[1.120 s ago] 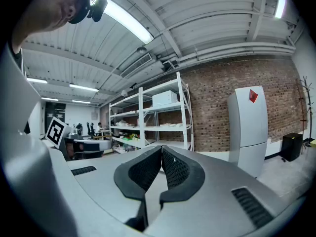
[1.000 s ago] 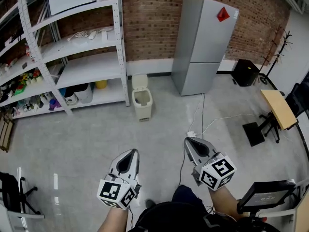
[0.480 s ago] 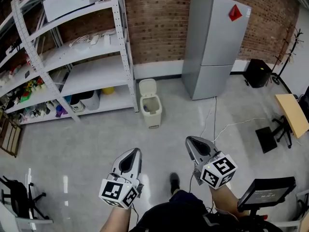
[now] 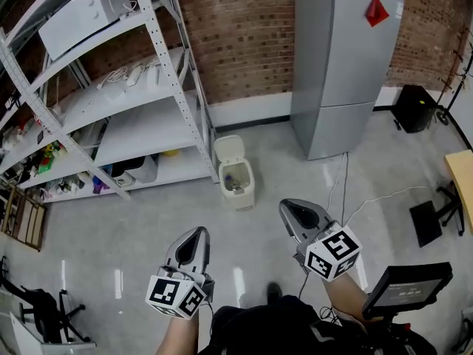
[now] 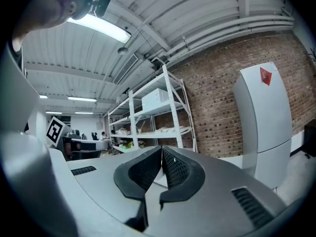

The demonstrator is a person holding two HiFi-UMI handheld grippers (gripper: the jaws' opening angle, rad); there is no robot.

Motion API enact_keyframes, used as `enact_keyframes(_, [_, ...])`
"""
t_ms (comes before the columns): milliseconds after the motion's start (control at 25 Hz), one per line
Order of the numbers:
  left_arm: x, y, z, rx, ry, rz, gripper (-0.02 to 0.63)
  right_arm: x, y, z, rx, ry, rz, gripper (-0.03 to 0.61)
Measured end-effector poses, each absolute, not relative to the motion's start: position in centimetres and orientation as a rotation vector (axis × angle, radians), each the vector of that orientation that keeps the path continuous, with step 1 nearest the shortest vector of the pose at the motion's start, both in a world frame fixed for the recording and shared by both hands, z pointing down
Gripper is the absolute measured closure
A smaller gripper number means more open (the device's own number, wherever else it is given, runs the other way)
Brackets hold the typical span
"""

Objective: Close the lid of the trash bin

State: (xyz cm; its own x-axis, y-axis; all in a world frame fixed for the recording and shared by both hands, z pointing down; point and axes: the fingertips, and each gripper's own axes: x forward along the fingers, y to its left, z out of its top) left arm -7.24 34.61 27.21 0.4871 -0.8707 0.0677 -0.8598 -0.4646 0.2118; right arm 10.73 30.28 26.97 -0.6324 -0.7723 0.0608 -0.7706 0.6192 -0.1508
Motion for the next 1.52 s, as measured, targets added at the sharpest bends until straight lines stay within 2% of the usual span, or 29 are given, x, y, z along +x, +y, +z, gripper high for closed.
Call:
enact_keyframes(400, [-7.1,22.2,29.1,2.493,-1.470,-0.015,0.615,10.2,18.2,28.8,-1.341,2.816,-0.316,0.571])
enact_keyframes(1000, [-15.4,-1.9,30.9,2.525,-1.364,-0.062,0.615,2.4,-3.8,30.4,-1.528,2.804,-0.345,0.571])
enact_keyframes(1520, [-12.3,-18.0,36.7,2.403,-1.391,0.072,0.615,3.6,-21.7,35.4,-1.407,2.893,-0.478,0.571])
